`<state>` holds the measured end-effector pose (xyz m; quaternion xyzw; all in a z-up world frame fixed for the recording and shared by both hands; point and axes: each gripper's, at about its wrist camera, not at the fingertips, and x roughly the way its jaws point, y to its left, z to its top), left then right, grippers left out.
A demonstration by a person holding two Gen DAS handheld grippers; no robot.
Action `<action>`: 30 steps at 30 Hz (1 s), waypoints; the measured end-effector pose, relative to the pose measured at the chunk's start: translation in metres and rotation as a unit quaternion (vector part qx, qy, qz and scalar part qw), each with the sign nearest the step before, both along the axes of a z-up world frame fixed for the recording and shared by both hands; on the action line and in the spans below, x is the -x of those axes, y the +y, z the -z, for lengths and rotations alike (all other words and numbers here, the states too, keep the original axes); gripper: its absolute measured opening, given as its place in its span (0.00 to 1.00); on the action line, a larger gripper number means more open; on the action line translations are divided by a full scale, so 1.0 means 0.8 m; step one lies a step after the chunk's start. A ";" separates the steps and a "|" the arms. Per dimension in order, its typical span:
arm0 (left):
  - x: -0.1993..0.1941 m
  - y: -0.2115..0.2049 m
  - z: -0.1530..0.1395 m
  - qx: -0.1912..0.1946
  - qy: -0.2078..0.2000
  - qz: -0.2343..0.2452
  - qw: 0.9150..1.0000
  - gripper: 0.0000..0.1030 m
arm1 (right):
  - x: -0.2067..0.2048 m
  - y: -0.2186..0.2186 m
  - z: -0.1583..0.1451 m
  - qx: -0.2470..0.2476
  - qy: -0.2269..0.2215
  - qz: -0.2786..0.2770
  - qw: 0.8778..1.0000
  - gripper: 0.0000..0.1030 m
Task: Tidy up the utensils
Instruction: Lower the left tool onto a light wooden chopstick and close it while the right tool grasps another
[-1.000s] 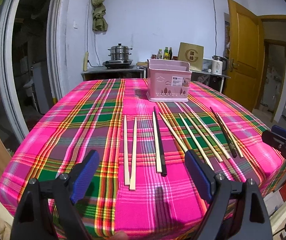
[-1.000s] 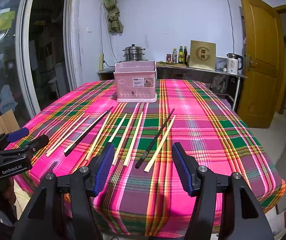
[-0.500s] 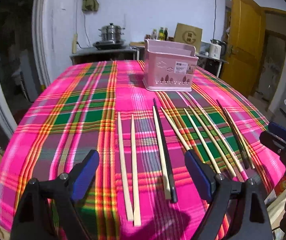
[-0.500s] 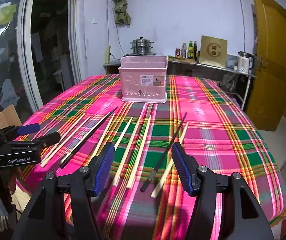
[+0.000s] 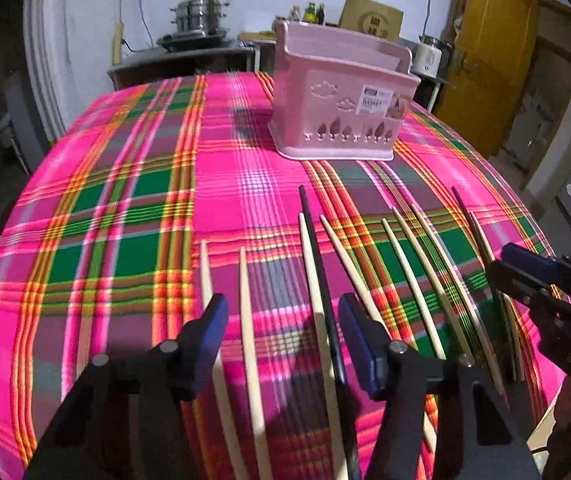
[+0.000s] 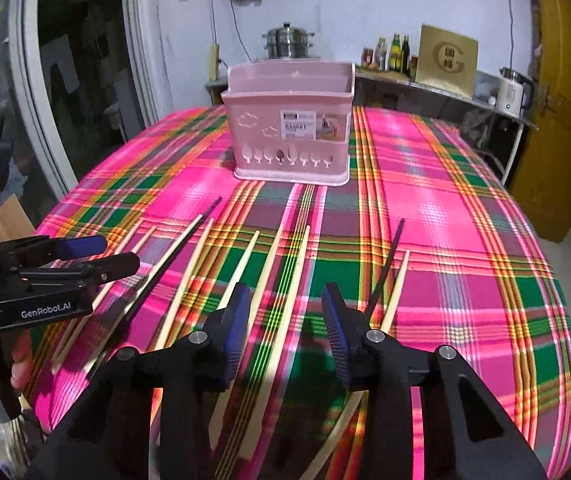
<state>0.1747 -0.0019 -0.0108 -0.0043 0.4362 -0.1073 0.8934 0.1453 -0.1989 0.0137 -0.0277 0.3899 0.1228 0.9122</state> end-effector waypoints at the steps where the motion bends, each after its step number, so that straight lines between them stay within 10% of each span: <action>1: -0.007 -0.003 0.000 -0.002 0.003 0.003 1.000 0.55 | -0.007 0.000 0.003 -0.001 0.009 -0.001 1.000 0.31; 25: -0.064 -0.025 0.018 -0.067 0.031 0.016 0.997 0.50 | -0.064 0.007 0.040 0.010 0.070 0.002 0.998 0.26; 30: -0.066 -0.042 0.014 -0.087 0.034 0.035 0.995 0.29 | -0.071 0.012 0.040 0.015 0.072 -0.001 0.997 0.25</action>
